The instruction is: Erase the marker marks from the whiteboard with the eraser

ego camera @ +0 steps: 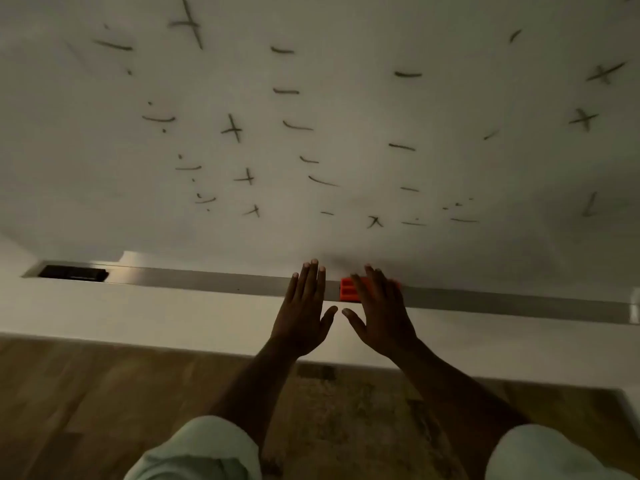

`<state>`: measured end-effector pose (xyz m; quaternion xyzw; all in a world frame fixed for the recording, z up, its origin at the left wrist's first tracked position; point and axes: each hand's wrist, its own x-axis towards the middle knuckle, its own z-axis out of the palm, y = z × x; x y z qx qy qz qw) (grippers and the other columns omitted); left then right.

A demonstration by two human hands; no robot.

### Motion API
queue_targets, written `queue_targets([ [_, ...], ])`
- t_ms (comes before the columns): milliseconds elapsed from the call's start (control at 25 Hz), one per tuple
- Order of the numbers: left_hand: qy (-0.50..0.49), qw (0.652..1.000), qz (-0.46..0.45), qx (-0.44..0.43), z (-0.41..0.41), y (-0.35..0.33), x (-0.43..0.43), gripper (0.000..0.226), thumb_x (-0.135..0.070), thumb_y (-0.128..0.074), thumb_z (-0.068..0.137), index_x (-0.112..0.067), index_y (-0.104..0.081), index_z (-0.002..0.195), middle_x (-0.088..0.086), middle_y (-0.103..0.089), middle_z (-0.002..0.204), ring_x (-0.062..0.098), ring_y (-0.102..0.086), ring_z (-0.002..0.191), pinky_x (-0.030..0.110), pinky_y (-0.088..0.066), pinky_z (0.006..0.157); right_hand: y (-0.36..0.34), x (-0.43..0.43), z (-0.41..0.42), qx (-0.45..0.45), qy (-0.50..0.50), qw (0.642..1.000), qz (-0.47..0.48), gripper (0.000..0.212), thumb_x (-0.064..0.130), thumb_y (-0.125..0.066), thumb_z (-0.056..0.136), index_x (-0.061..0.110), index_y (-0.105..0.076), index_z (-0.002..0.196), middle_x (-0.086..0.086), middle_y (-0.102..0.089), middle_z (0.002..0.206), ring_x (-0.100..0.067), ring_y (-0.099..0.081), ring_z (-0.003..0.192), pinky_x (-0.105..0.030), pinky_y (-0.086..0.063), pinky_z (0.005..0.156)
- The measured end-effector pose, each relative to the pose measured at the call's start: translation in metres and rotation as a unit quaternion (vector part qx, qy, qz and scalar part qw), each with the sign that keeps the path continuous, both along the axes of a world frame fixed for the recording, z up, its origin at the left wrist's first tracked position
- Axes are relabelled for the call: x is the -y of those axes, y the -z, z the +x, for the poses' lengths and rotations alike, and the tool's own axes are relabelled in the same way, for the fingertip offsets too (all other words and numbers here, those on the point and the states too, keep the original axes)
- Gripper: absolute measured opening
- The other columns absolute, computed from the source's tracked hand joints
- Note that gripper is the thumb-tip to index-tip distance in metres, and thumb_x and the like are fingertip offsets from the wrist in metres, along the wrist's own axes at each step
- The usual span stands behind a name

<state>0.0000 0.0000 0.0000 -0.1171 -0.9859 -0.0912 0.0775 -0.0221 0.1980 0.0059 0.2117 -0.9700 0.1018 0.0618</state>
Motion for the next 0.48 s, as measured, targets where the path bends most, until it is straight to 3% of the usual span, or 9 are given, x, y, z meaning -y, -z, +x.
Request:
queue_targets([
  [200, -0.028, 0.997, 0.0, 0.074, 0.003, 0.045, -0.003, 0.082, -0.06, -0.017, 0.102, -0.005, 0.001, 0.16, 0.016, 0.008, 0.168, 0.029, 0.011, 0.156, 0.043, -0.001, 0.127, 0.041, -0.003, -0.011, 0.045, 0.022, 0.997, 0.052, 0.071, 0.061, -0.029, 0.095, 0.013, -0.045, 0.145, -0.02, -0.038, 0.153, -0.043, -0.041, 0.136, -0.055, -0.043, 0.106],
  [360, -0.026, 0.989, -0.014, 0.144, 0.005, 0.066, -0.002, 0.088, -0.068, -0.001, 0.095, -0.009, 0.011, 0.159, 0.015, 0.018, 0.166, 0.029, 0.019, 0.153, 0.043, 0.002, 0.128, 0.044, -0.002, -0.021, 0.017, 0.016, 0.998, 0.05, 0.043, 0.04, -0.059, 0.093, 0.016, -0.056, 0.128, -0.016, -0.048, 0.142, -0.038, -0.048, 0.127, -0.048, -0.05, 0.093],
  [480, -0.03, 0.988, -0.017, 0.153, 0.005, 0.071, -0.004, 0.087, -0.067, -0.002, 0.094, -0.01, 0.016, 0.158, 0.014, 0.023, 0.165, 0.029, 0.023, 0.152, 0.041, 0.008, 0.126, 0.043, 0.001, -0.031, 0.008, 0.025, 0.999, 0.039, 0.027, 0.019, -0.064, 0.089, 0.016, -0.058, 0.115, -0.015, -0.05, 0.136, -0.038, -0.049, 0.122, -0.048, -0.052, 0.089],
])
